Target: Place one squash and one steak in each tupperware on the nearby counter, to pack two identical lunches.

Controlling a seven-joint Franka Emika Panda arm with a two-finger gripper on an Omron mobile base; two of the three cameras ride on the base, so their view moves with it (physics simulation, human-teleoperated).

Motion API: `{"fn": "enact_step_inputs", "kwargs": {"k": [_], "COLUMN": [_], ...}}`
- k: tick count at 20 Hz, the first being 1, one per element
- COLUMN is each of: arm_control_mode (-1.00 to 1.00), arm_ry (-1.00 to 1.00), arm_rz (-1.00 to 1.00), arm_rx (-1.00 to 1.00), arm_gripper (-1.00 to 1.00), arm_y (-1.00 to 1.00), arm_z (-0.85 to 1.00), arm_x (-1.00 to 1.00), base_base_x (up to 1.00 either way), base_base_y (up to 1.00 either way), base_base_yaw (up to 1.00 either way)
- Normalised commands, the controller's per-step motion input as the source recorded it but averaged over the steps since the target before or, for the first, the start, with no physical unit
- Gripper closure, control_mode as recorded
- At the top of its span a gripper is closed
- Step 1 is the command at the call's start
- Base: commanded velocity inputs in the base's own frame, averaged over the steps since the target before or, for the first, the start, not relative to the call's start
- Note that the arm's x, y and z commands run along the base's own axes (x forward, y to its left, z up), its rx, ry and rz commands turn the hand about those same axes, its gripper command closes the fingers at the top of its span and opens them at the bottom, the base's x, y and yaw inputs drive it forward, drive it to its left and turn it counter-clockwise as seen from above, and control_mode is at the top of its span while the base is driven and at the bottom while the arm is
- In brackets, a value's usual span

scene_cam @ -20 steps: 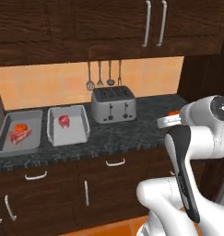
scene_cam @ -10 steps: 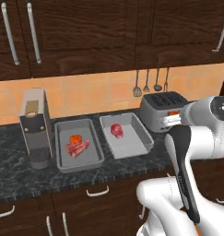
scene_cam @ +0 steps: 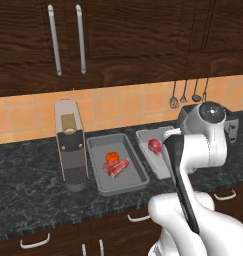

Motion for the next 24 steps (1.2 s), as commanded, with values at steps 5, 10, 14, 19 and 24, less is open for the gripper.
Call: {"fn": "enact_step_inputs", "kwargs": {"k": [5,10,14,19,24], "arm_control_mode": [-1.00,-1.00,-1.00,-1.00,-1.00], "arm_ry": [0.19,0.03,0.00,0.04,0.06], "arm_rz": [-0.03,0.00,0.00,0.00,0.00], "arm_rx": [0.04,0.02,0.00,0.03,0.02], "arm_gripper": [1.00,1.00,1.00,1.00,1.00], "arm_y": [-0.83,-0.35,-0.08,-0.09,-0.05], "arm_z": [-0.51,-0.78,-0.74,-0.51,-0.44], "arm_x": [0.24,0.49,0.66,0.72,0.68], "base_base_x": [0.00,0.00,0.00,0.00,0.00], "base_base_y": [0.00,0.00,0.00,0.00,0.00], "base_base_yaw": [0.00,0.00,0.00,0.00,0.00]}}
